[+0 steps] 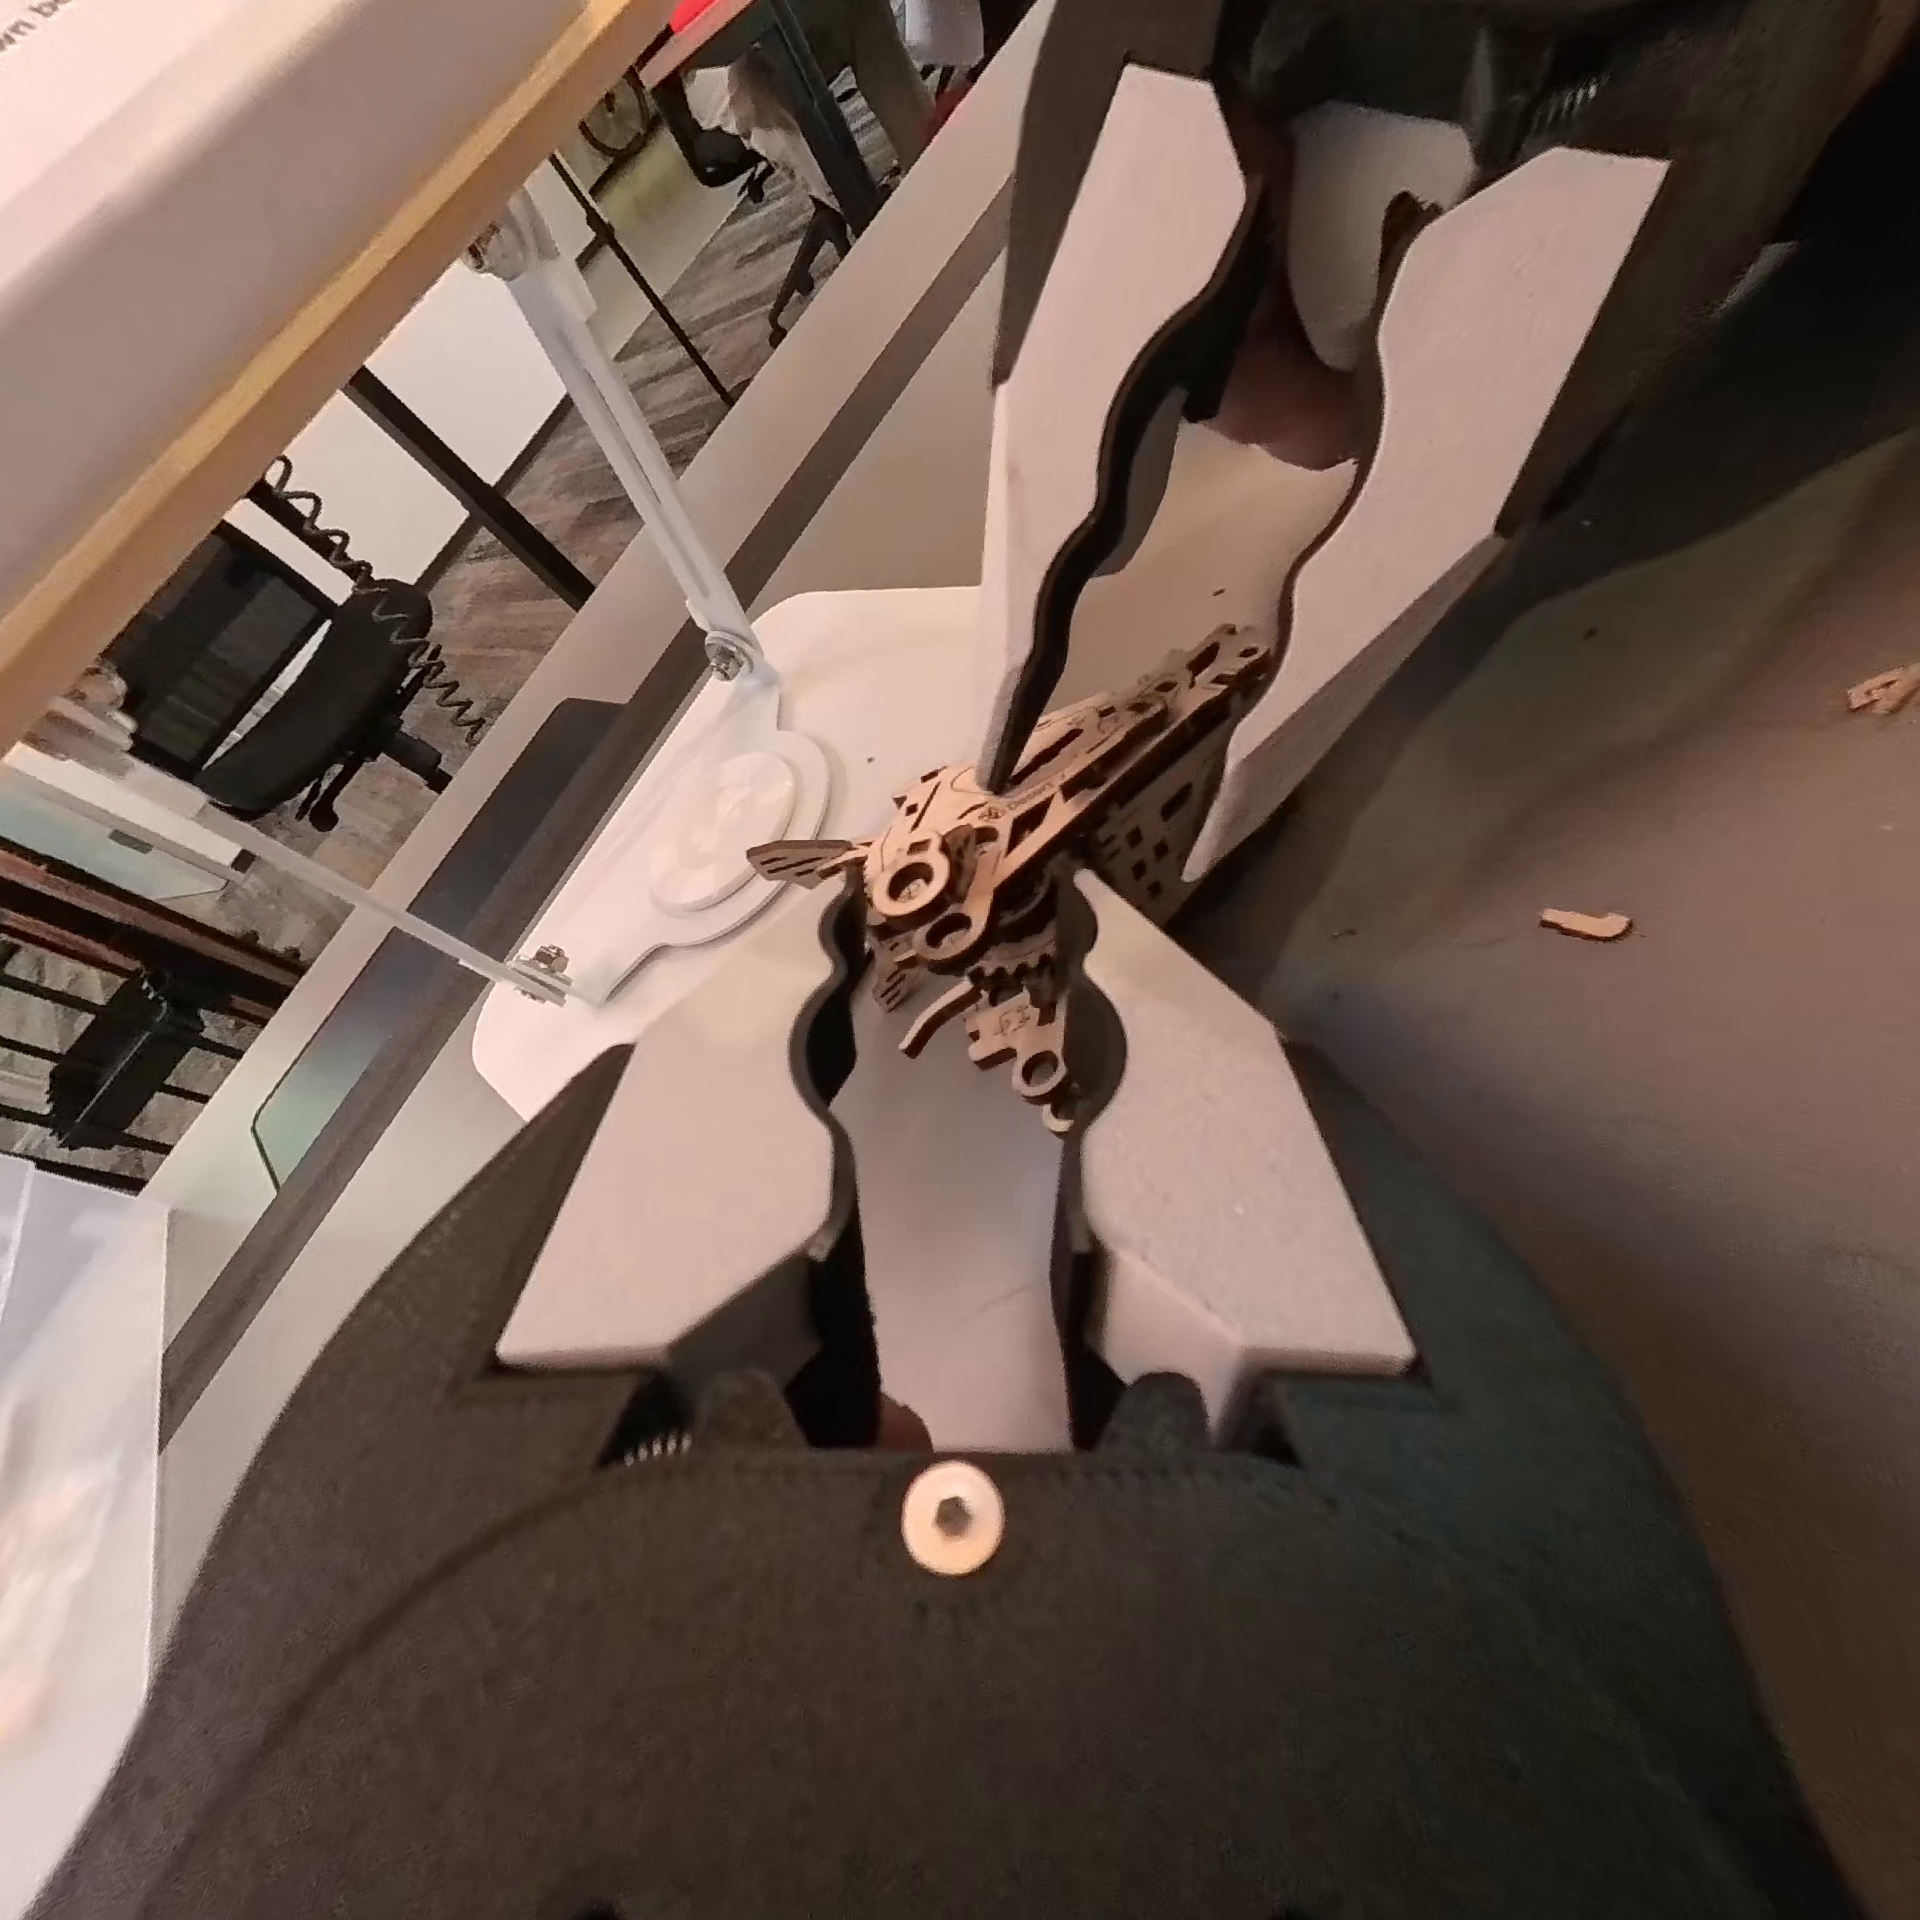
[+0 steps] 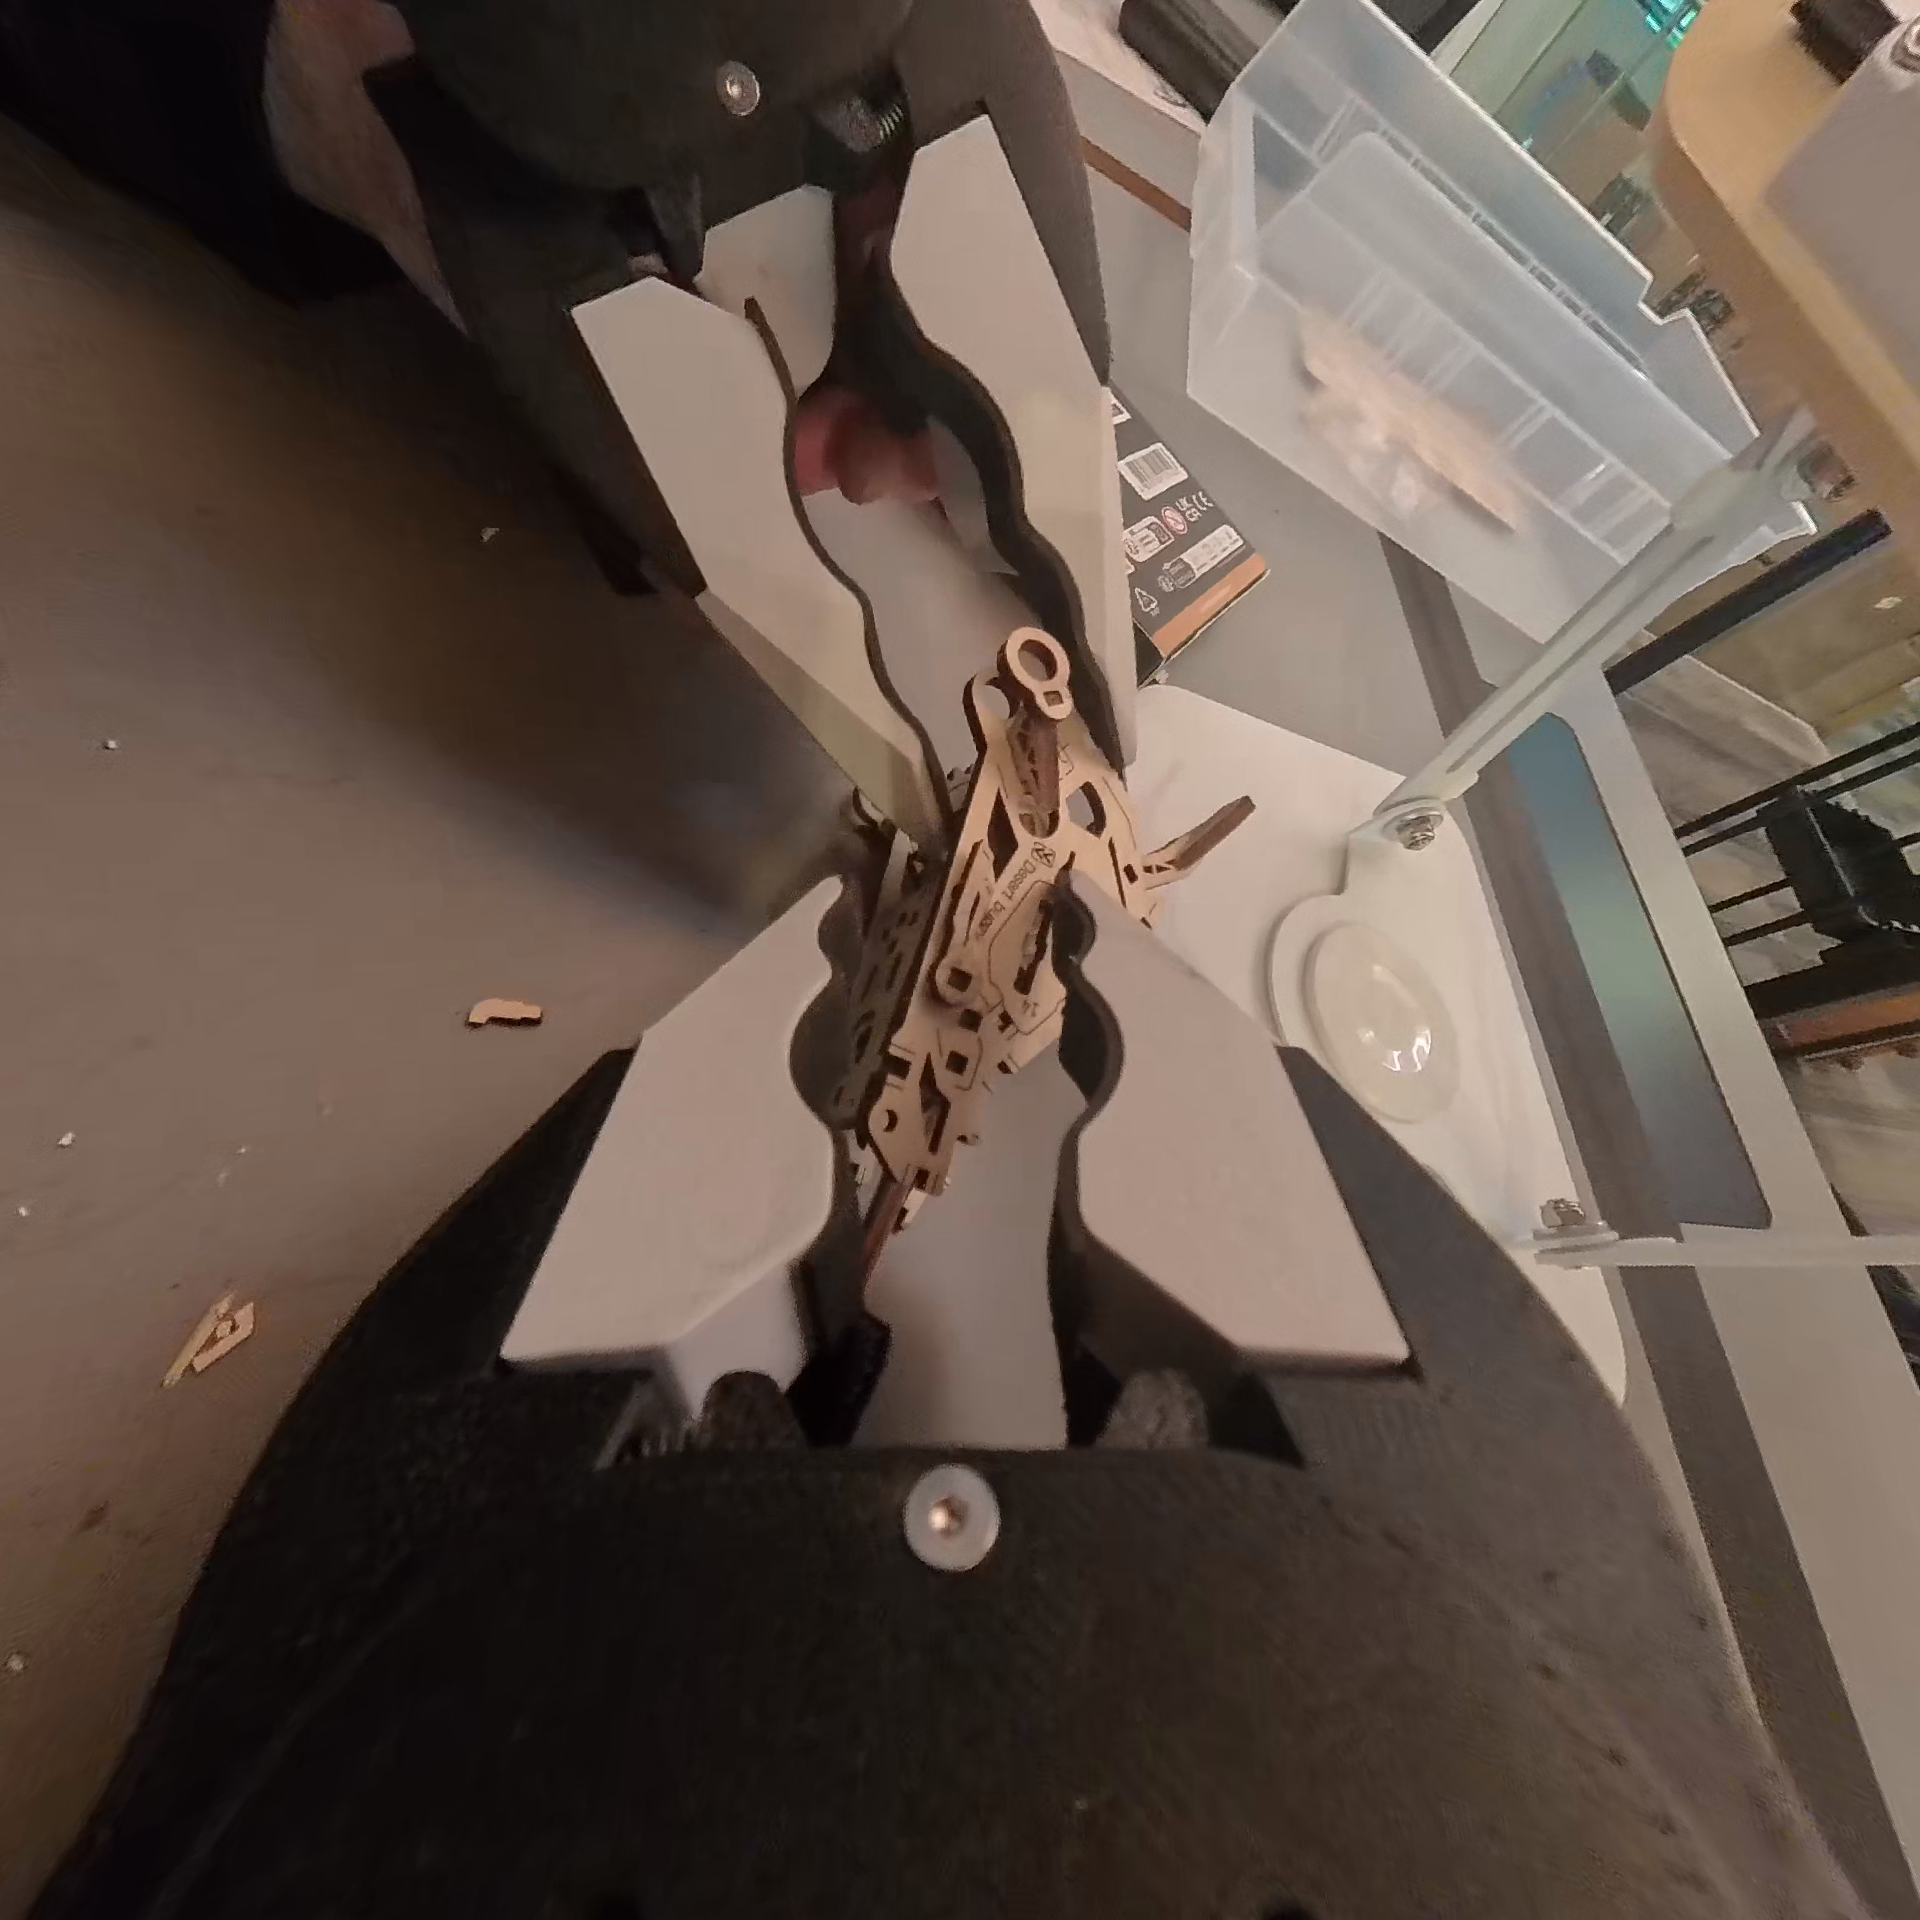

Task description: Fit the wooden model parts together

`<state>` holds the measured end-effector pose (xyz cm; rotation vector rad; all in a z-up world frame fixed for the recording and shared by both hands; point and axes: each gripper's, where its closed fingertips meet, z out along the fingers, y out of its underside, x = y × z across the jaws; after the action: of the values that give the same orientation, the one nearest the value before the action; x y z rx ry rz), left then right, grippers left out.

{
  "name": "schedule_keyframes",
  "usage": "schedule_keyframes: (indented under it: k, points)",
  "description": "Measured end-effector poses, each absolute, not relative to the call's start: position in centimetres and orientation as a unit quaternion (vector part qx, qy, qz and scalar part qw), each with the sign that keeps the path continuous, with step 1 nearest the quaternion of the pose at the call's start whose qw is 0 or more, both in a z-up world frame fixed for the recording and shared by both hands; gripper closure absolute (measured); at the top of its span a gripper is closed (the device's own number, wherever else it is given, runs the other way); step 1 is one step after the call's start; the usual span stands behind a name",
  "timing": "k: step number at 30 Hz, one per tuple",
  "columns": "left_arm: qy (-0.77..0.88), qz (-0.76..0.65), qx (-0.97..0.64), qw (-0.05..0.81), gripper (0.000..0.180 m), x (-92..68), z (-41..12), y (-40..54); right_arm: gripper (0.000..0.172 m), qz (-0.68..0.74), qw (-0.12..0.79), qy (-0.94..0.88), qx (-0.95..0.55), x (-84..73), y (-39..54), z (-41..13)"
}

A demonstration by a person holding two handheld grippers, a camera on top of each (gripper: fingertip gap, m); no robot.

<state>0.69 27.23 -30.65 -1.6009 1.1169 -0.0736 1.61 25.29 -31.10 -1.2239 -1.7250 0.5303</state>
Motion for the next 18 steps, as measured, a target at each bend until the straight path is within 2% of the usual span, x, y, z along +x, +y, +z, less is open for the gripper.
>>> schedule_keyframes:
  k: [13, 18]
  points:
    - [0.48, -0.047, -0.669, 0.566, 0.141, 0.5, -30.3, 26.8, 0.138, 0.178, 0.478, -0.713, -0.482, 1.6, 25.5, -31.4]
    - [0.476, -0.066, -0.64, 0.6, 0.155, 0.6, -28.6, 26.2, 0.138, 0.173, 0.482, -0.714, -0.478, 1.6, 25.6, -31.4]
